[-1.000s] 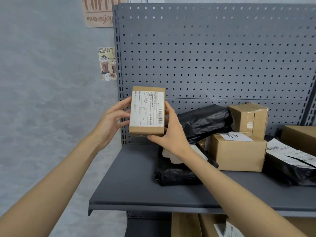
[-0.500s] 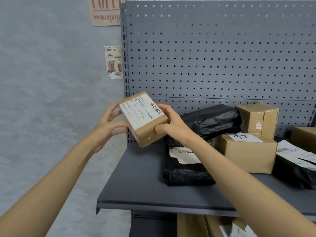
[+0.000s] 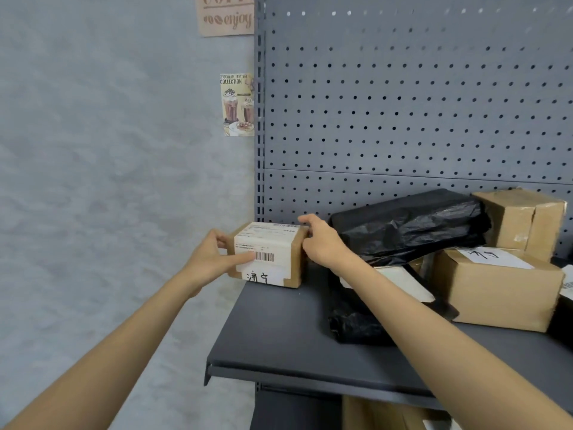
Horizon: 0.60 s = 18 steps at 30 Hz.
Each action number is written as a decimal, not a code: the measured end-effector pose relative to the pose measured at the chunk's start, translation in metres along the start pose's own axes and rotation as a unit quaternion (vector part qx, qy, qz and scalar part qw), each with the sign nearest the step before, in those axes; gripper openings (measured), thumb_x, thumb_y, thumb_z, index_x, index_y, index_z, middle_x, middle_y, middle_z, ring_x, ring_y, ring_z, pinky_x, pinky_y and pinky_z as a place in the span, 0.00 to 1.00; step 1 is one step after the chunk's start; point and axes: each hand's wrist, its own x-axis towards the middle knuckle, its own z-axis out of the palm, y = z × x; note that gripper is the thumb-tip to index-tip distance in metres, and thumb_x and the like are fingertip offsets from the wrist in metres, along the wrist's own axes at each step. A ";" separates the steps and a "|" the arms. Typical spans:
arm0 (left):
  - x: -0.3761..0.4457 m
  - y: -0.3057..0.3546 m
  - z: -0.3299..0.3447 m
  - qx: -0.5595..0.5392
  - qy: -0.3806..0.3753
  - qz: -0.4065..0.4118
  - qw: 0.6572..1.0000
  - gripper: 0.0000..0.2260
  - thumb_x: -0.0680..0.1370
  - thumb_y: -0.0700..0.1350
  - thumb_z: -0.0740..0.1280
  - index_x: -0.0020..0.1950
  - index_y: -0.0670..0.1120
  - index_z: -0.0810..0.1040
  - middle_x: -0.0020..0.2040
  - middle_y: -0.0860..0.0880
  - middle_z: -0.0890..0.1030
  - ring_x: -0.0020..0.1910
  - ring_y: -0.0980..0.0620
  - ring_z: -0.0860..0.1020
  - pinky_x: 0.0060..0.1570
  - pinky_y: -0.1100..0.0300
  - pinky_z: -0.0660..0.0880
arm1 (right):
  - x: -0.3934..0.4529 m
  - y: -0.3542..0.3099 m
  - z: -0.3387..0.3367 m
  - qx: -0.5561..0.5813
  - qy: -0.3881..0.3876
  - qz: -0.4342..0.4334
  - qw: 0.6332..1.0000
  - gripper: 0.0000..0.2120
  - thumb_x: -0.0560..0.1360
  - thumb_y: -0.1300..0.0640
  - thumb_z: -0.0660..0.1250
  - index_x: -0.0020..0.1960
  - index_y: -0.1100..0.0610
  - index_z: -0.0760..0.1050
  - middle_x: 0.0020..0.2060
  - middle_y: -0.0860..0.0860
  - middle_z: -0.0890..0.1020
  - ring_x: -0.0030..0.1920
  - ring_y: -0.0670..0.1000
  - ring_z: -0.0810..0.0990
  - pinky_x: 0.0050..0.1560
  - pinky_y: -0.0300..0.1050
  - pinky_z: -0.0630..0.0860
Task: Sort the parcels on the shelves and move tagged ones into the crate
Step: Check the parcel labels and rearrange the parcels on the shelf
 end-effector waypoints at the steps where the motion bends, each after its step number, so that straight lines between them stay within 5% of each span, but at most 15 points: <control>1: 0.001 -0.001 0.003 0.010 0.001 0.006 1.000 0.21 0.67 0.47 0.76 0.53 0.44 0.70 0.56 0.47 0.75 0.56 0.47 0.76 0.54 0.50 0.75 | 0.001 0.000 0.001 -0.012 -0.022 0.007 1.000 0.26 0.77 0.68 0.53 0.74 0.56 0.59 0.67 0.58 0.70 0.62 0.55 0.71 0.55 0.43 0.70; 9: 0.019 0.001 0.032 0.058 0.020 0.038 0.997 0.22 0.67 0.51 0.76 0.52 0.46 0.68 0.46 0.55 0.74 0.48 0.51 0.77 0.43 0.58 0.74 | 0.013 0.003 -0.006 0.052 -0.012 0.041 0.998 0.28 0.76 0.64 0.53 0.75 0.55 0.57 0.71 0.54 0.65 0.49 0.47 0.67 0.48 0.39 0.66; 13: 0.027 0.002 0.043 0.071 0.027 0.040 0.996 0.23 0.67 0.51 0.76 0.53 0.46 0.66 0.47 0.54 0.73 0.46 0.52 0.75 0.35 0.64 0.69 | 0.014 0.004 -0.007 0.063 -0.015 0.048 0.997 0.28 0.76 0.64 0.55 0.75 0.55 0.56 0.72 0.54 0.64 0.55 0.47 0.64 0.53 0.39 0.62; 18: 0.029 0.002 0.042 0.078 -0.002 0.038 0.996 0.33 0.64 0.53 0.77 0.62 0.48 0.63 0.58 0.47 0.74 0.52 0.51 0.75 0.46 0.59 0.73 | 0.010 0.003 -0.006 0.071 -0.023 0.037 0.997 0.31 0.75 0.64 0.57 0.76 0.54 0.54 0.67 0.53 0.68 0.47 0.44 0.71 0.43 0.35 0.67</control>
